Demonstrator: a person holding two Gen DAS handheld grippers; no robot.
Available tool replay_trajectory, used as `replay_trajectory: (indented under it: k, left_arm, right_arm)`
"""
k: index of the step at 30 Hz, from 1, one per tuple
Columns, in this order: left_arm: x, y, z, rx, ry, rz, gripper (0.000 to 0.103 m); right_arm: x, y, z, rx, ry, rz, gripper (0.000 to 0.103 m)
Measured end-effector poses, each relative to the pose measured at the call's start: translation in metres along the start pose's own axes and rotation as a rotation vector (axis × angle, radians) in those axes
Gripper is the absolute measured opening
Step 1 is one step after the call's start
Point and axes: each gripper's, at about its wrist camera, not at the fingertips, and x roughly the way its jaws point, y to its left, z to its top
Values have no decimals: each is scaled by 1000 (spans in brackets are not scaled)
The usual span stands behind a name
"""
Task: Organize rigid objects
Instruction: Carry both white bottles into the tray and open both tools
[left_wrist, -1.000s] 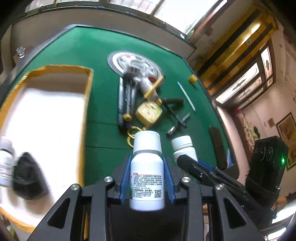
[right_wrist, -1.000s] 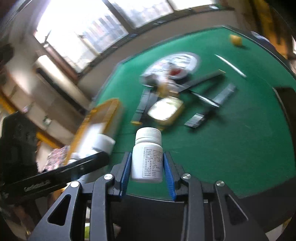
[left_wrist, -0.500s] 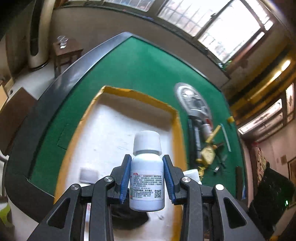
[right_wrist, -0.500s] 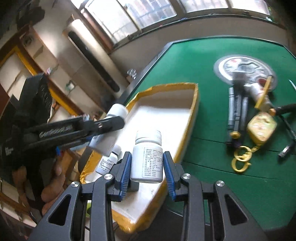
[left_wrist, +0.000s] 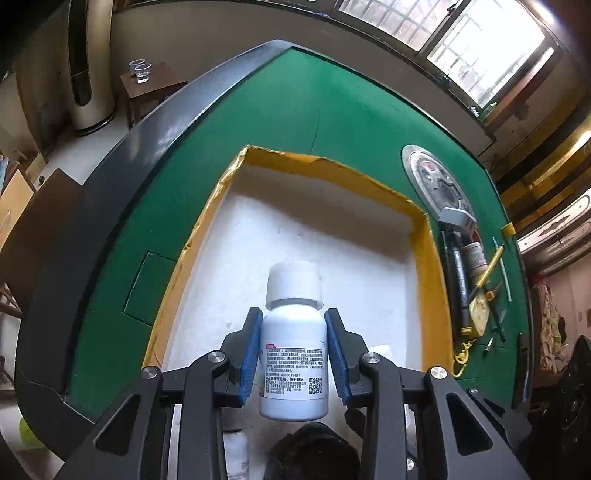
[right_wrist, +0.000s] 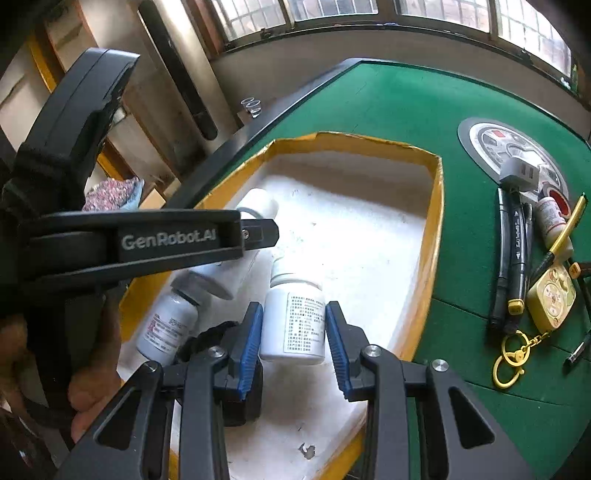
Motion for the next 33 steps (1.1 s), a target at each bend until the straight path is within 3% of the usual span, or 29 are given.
replay_trajectory:
  k: [9,14,16,18,22,24,26,30,33]
  left_arm:
    - [11,5,-4,2,29,22,36]
    - [9,2,-3,-4,28,28,36]
    - [8,0,-1,-7,26,17,42]
    - [4,-3,-2,-2,10,-4,60]
    - [-11,-7,-5,0,-43,-25,62]
    - [-25,-12,-9,-9,-102,-26,62]
    - [-41,-24,-17,9,-173,-14,62]
    - [-63,-61,-35,69,-246,-73,69]
    - [-71,-90,-45,141,-268,-98,70]
  right_arm:
    - [11,10,2,-74,20,-83,34]
    - [10,8,2,-68,21,-69,36]
    - [5,6,2,-58,7,-26,43]
    - [-9,4,-2,-50,-38,32,54]
    - [-42,-4,-16,-26,-139,136,60]
    - [-62,-15,-26,18,-174,247,60]
    - [-78,-26,-35,50,-207,300,63]
    - [-111,-53,-56,118,-297,281,69]
    - [-122,-75,-70,184,-319,266,70]
